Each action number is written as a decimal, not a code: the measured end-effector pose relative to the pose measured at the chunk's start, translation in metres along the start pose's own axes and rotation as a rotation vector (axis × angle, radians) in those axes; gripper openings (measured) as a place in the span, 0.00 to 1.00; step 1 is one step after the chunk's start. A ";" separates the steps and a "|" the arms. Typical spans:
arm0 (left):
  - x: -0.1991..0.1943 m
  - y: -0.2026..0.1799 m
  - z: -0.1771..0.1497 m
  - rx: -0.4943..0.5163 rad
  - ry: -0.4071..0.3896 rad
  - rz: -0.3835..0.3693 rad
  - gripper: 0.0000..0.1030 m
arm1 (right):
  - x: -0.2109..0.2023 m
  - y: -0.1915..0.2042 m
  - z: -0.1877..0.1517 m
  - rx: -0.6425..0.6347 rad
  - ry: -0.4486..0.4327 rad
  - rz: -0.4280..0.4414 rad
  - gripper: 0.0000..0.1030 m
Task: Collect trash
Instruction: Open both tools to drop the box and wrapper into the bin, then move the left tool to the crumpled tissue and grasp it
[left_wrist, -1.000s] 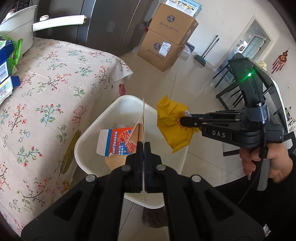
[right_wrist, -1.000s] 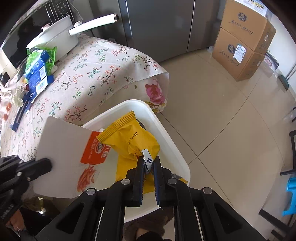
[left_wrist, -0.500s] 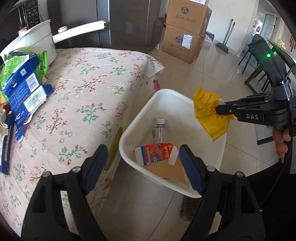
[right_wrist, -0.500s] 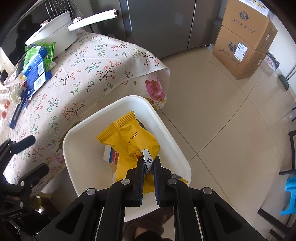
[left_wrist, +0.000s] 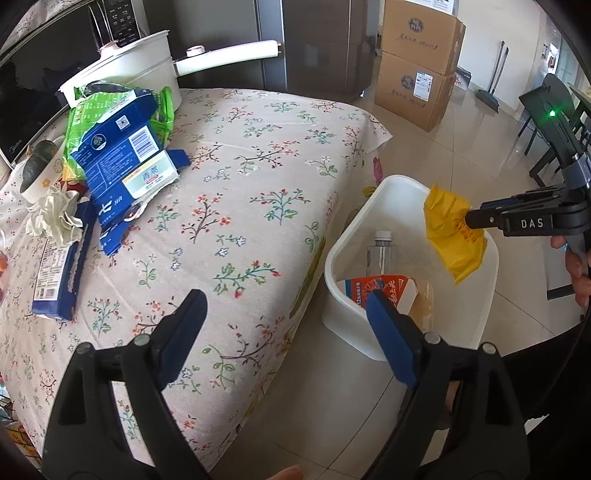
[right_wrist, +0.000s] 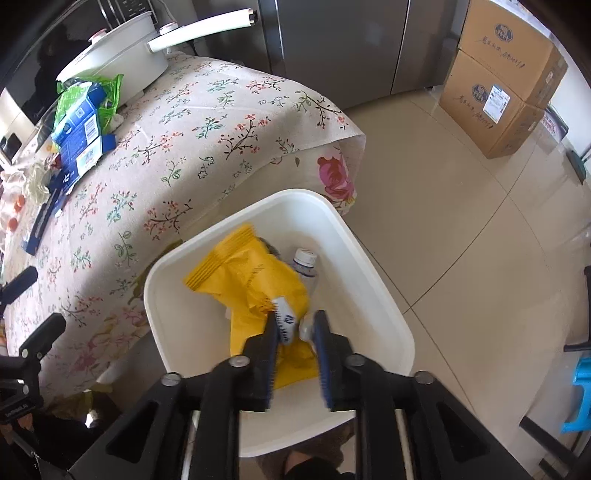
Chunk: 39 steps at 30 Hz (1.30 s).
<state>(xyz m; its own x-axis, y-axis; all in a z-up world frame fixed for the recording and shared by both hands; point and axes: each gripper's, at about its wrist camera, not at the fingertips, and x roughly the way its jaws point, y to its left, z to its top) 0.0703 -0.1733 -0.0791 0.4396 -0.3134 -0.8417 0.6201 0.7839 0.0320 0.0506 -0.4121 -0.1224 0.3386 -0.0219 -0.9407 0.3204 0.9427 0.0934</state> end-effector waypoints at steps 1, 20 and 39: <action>-0.001 0.002 -0.001 -0.002 0.000 0.003 0.86 | -0.002 0.000 0.001 0.011 -0.008 0.002 0.57; -0.018 0.051 0.001 -0.093 -0.014 0.046 0.86 | -0.019 0.046 0.021 -0.054 -0.071 0.017 0.70; -0.006 0.216 0.021 -0.362 -0.075 0.294 0.88 | -0.022 0.141 0.071 -0.190 -0.116 0.040 0.77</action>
<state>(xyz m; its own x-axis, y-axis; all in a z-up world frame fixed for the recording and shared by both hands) 0.2156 -0.0132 -0.0558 0.6170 -0.0772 -0.7832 0.2017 0.9775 0.0625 0.1511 -0.3027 -0.0656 0.4512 -0.0109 -0.8924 0.1360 0.9891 0.0567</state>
